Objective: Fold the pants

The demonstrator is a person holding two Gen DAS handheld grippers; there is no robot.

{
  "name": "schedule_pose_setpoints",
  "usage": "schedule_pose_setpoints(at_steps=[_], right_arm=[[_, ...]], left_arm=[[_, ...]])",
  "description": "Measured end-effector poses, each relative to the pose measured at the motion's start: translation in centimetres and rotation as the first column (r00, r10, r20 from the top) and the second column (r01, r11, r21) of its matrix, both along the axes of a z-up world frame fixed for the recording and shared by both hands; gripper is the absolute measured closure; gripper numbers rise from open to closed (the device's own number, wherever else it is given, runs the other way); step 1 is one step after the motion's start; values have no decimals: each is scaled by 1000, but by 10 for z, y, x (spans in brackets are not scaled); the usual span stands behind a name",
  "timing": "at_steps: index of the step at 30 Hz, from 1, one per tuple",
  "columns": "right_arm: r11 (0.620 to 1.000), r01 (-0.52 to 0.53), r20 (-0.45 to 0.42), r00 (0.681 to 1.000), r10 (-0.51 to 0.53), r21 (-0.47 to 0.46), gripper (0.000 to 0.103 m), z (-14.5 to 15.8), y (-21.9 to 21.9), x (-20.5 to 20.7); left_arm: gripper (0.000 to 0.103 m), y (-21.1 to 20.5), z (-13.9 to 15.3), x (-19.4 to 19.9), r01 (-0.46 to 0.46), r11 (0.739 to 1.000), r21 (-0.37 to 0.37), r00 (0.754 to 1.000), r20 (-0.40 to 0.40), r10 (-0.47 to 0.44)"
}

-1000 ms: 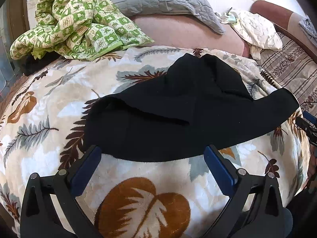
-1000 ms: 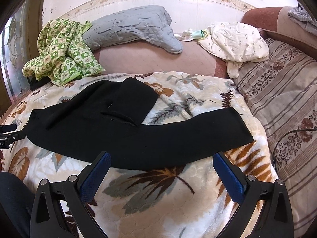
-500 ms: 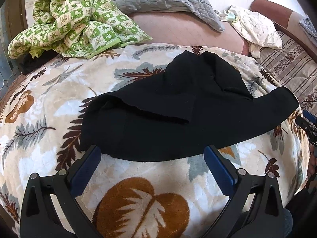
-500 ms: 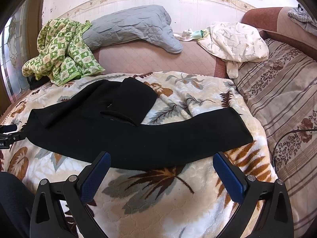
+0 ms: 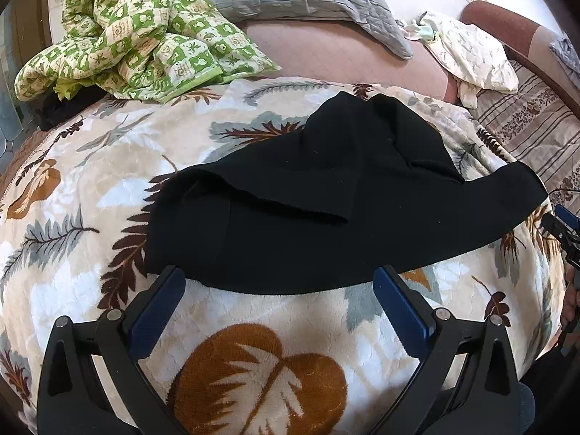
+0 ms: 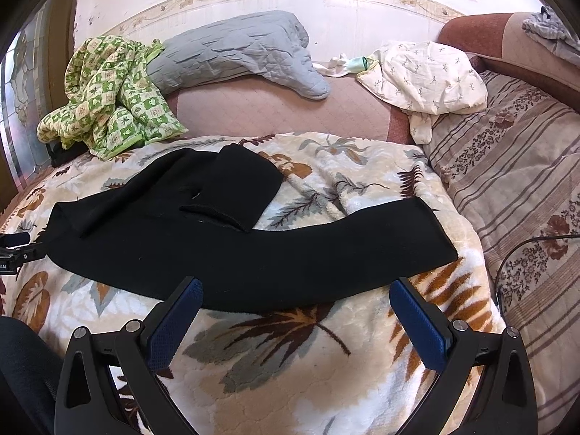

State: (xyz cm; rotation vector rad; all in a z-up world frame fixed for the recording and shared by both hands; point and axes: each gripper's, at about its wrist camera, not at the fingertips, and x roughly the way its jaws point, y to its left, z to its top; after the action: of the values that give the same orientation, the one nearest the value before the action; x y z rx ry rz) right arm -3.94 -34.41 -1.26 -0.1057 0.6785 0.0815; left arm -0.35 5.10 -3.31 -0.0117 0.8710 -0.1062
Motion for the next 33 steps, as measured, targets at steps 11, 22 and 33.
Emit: schedule_pose_setpoints(at_steps=[11,22,33], right_arm=[[1000,0,2,1000,0,-3,0,1,2,-1],[1000,2,5,1000,-2,-1,0,1,1,0],[1000,3,11,1000,-3,6,0,3,0,-1]], left_arm=[[0,-1,-2,1,0,1000,-5,1000,-4,0],[0,14,1,-3,12,998,-59,1000,8,-12],[0,83,-23,-9,-11,903,-430,1000,-26,0]])
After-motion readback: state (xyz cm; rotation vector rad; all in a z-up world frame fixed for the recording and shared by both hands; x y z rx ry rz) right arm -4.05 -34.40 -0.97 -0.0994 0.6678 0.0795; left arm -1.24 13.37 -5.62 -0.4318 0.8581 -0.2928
